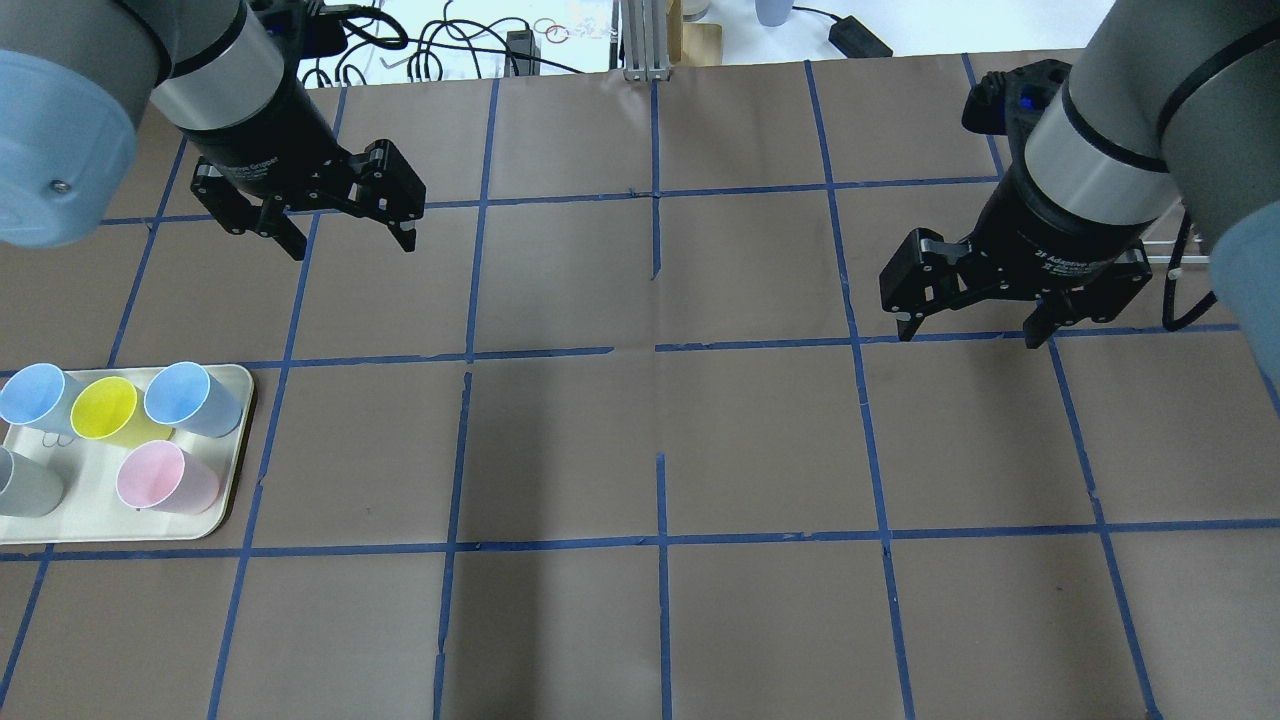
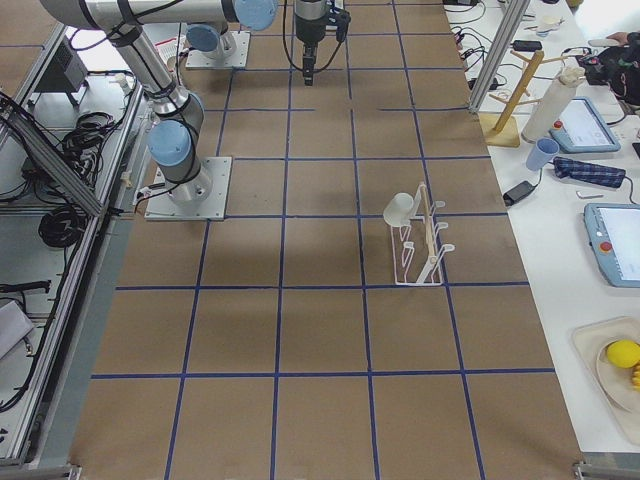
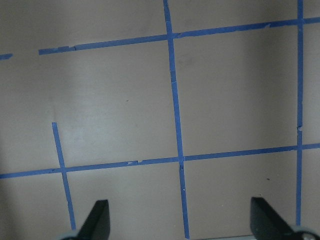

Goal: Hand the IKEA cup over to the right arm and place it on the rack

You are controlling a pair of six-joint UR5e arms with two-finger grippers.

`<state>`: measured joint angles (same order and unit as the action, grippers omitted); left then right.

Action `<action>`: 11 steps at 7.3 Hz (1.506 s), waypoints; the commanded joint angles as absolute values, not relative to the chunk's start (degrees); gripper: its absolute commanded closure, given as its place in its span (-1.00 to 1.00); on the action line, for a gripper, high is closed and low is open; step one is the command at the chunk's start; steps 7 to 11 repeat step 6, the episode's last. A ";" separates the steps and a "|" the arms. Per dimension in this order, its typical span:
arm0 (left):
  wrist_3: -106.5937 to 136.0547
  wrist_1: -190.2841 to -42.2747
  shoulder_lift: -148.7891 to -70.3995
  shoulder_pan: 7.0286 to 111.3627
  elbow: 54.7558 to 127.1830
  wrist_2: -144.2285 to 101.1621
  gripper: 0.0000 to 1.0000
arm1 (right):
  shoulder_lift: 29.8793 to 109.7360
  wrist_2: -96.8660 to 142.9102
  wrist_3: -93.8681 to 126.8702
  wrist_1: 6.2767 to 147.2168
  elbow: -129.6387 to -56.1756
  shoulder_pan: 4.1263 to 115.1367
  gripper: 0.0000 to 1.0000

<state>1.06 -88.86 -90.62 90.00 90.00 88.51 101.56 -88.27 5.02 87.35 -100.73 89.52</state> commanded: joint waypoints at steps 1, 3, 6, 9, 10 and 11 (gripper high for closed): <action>1.05 -88.86 -90.62 90.00 90.00 88.51 -1.00 | 101.60 -88.42 4.92 87.71 -100.81 89.39 -1.00; 1.05 -88.86 -90.62 90.00 90.00 88.51 -1.00 | 101.86 -87.98 4.75 87.10 -100.64 89.21 -1.00; 1.05 -88.86 -90.62 90.00 90.00 88.51 -1.00 | 101.78 -87.98 4.83 87.27 -100.72 89.30 -1.00; 1.05 -88.86 -90.62 90.00 90.00 88.51 -1.00 | 101.78 -87.98 4.83 87.27 -100.72 89.30 -1.00; 1.05 -88.86 -90.62 90.00 90.00 88.51 -1.00 | 101.78 -87.98 4.83 87.27 -100.72 89.30 -1.00; 1.05 -88.86 -90.62 90.00 90.00 88.51 -1.00 | 101.78 -87.98 4.83 87.27 -100.72 89.30 -1.00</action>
